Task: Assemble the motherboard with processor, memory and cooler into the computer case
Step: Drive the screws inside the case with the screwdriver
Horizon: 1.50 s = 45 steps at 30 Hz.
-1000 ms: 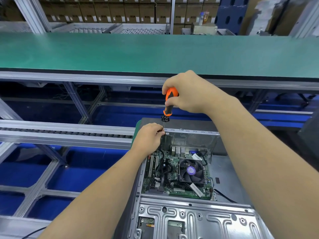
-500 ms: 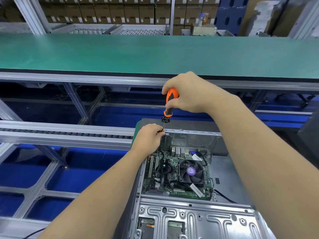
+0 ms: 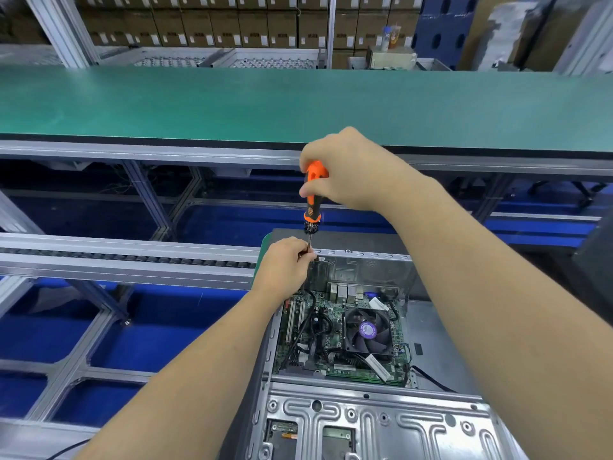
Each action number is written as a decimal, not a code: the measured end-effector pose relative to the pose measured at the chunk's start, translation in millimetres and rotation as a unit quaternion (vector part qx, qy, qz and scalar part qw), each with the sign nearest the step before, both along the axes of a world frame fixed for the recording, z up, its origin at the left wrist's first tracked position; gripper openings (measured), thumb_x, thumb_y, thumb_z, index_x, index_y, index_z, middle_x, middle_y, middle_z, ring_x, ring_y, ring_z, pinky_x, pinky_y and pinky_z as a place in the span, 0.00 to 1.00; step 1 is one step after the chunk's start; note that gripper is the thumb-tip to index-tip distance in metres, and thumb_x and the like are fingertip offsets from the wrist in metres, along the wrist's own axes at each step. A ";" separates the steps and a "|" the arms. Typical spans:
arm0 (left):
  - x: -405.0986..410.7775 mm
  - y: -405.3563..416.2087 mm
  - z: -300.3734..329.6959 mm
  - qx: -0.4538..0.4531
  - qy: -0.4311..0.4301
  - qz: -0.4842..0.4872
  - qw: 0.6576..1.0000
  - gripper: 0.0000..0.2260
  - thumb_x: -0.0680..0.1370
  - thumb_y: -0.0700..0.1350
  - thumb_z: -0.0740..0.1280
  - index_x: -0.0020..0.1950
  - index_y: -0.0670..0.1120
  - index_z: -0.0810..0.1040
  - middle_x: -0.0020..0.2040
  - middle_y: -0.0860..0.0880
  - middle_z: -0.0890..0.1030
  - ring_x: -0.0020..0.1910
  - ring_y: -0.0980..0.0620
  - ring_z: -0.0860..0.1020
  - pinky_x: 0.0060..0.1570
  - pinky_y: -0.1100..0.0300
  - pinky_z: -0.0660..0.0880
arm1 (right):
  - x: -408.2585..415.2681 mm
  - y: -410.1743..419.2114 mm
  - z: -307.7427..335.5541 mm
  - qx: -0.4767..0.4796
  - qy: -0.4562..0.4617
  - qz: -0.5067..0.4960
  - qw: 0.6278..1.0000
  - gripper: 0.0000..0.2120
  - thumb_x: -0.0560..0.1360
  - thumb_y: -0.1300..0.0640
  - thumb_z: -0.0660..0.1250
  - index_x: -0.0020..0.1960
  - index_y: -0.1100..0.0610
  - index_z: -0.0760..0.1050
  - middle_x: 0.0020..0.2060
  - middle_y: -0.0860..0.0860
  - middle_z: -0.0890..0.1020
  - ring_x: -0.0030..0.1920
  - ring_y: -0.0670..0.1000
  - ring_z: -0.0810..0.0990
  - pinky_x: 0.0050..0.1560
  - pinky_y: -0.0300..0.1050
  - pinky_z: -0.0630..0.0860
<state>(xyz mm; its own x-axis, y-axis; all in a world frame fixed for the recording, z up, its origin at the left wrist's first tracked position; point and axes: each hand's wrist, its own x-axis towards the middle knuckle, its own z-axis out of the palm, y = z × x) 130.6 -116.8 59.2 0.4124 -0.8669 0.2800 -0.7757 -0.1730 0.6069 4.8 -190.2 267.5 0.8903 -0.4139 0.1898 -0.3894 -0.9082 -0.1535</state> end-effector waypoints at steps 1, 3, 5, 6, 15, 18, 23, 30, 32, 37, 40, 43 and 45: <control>-0.5 -0.3 0.2 0.000 -0.003 0.001 1.000 0.06 0.80 0.44 0.68 0.48 0.45 0.83 0.44 0.51 0.81 0.44 0.52 0.77 0.51 0.53 0.77 | 1.8 -1.0 1.1 -0.011 0.006 -0.018 1.000 0.18 0.77 0.43 0.71 0.55 0.57 0.79 0.43 0.53 0.79 0.50 0.58 0.77 0.42 0.48 0.72; -1.4 -0.3 1.0 0.005 -0.012 0.002 1.000 0.06 0.80 0.44 0.67 0.48 0.45 0.82 0.43 0.51 0.81 0.43 0.52 0.76 0.50 0.53 0.76 | 3.3 -3.3 1.1 -0.017 0.023 -0.043 0.999 0.22 0.76 0.38 0.69 0.50 0.59 0.79 0.40 0.54 0.78 0.48 0.59 0.78 0.39 0.48 0.71; -1.0 -0.7 1.0 0.011 -0.014 0.001 1.000 0.06 0.81 0.43 0.66 0.48 0.44 0.82 0.44 0.51 0.80 0.44 0.52 0.76 0.50 0.53 0.76 | 0.2 -5.8 0.2 0.005 0.016 -0.024 1.000 0.17 0.76 0.43 0.71 0.52 0.56 0.79 0.43 0.53 0.80 0.49 0.58 0.78 0.41 0.49 0.74; -0.9 -1.0 1.2 0.012 -0.012 0.002 1.000 0.06 0.81 0.42 0.66 0.48 0.44 0.81 0.44 0.51 0.80 0.44 0.52 0.76 0.50 0.53 0.76 | -2.4 -6.6 0.3 0.017 0.006 -0.012 1.000 0.13 0.76 0.48 0.72 0.57 0.54 0.80 0.47 0.52 0.81 0.50 0.57 0.78 0.46 0.50 0.76; -0.1 0.4 1.9 0.004 -0.020 -0.002 1.000 0.06 0.81 0.42 0.66 0.47 0.44 0.82 0.43 0.52 0.77 0.43 0.51 0.76 0.47 0.57 0.74 | -3.4 -3.3 2.6 0.006 0.007 -0.003 1.000 0.16 0.76 0.57 0.72 0.64 0.54 0.79 0.56 0.54 0.82 0.55 0.57 0.78 0.56 0.54 0.78; 0.2 -0.2 1.0 0.001 -0.023 0.000 1.000 0.06 0.81 0.43 0.66 0.48 0.44 0.82 0.43 0.53 0.77 0.42 0.52 0.76 0.45 0.60 0.73 | -3.3 -1.3 1.8 -0.004 0.005 0.012 1.000 0.13 0.77 0.55 0.71 0.62 0.53 0.80 0.53 0.54 0.82 0.52 0.56 0.77 0.54 0.53 0.78; 1.0 -0.7 -1.0 -0.010 -0.015 0.009 1.000 0.05 0.80 0.43 0.67 0.48 0.45 0.83 0.43 0.52 0.80 0.42 0.53 0.77 0.46 0.60 0.73 | 2.9 -0.3 0.8 -0.029 0.043 0.012 0.999 0.17 0.78 0.47 0.70 0.61 0.58 0.80 0.51 0.56 0.81 0.52 0.60 0.78 0.54 0.57 0.78; 0.7 -1.5 0.0 0.000 -0.015 0.011 1.000 0.06 0.81 0.43 0.66 0.48 0.44 0.82 0.42 0.51 0.78 0.42 0.51 0.76 0.45 0.57 0.74 | 6.5 -3.3 -7.5 0.003 0.005 0.004 1.000 0.20 0.77 0.44 0.71 0.63 0.54 0.78 0.48 0.52 0.79 0.48 0.56 0.76 0.45 0.46 0.71; 1.3 -1.2 -0.5 -0.002 -0.013 0.010 1.000 0.07 0.81 0.43 0.66 0.48 0.43 0.82 0.42 0.51 0.78 0.41 0.51 0.76 0.45 0.57 0.74 | 4.9 -3.7 -7.5 0.021 0.022 0.021 0.999 0.19 0.77 0.49 0.73 0.66 0.52 0.76 0.50 0.49 0.76 0.49 0.53 0.75 0.48 0.46 0.72; 1.9 -1.6 -0.9 0.002 0.001 0.011 1.000 0.06 0.81 0.42 0.66 0.50 0.44 0.82 0.44 0.51 0.79 0.43 0.52 0.76 0.48 0.58 0.74 | 8.4 -3.2 -2.8 0.000 0.002 -0.007 1.000 0.18 0.75 0.43 0.72 0.54 0.57 0.80 0.43 0.53 0.79 0.47 0.57 0.78 0.44 0.48 0.76; 1.4 -1.5 -1.0 0.002 0.005 0.009 1.000 0.06 0.81 0.42 0.66 0.50 0.43 0.82 0.45 0.51 0.79 0.44 0.51 0.77 0.48 0.57 0.75 | 10.8 -2.0 -2.5 0.013 0.021 -0.004 1.000 0.22 0.76 0.41 0.71 0.56 0.59 0.78 0.43 0.54 0.79 0.46 0.58 0.78 0.45 0.51 0.77; 1.4 -1.7 -0.5 -0.001 0.008 0.009 1.000 0.06 0.81 0.42 0.66 0.49 0.43 0.82 0.44 0.51 0.78 0.43 0.51 0.77 0.47 0.56 0.75 | 8.6 -4.3 -1.5 0.027 0.005 0.032 0.999 0.15 0.75 0.52 0.74 0.61 0.53 0.78 0.48 0.50 0.78 0.52 0.56 0.78 0.50 0.50 0.77; 0.9 -1.7 -0.4 0.001 0.003 0.004 1.000 0.06 0.81 0.41 0.65 0.49 0.43 0.81 0.45 0.51 0.79 0.44 0.51 0.76 0.48 0.55 0.75 | 9.7 -3.4 -1.3 0.004 -0.001 0.010 1.000 0.13 0.75 0.46 0.73 0.54 0.54 0.81 0.41 0.50 0.77 0.48 0.56 0.78 0.43 0.47 0.74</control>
<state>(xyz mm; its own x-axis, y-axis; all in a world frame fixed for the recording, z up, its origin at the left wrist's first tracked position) 131.5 -118.5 58.8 0.4218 -0.8635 0.2764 -0.7705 -0.1808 0.6112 14.5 -193.6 266.2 0.8983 -0.3971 0.1879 -0.3708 -0.9148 -0.1603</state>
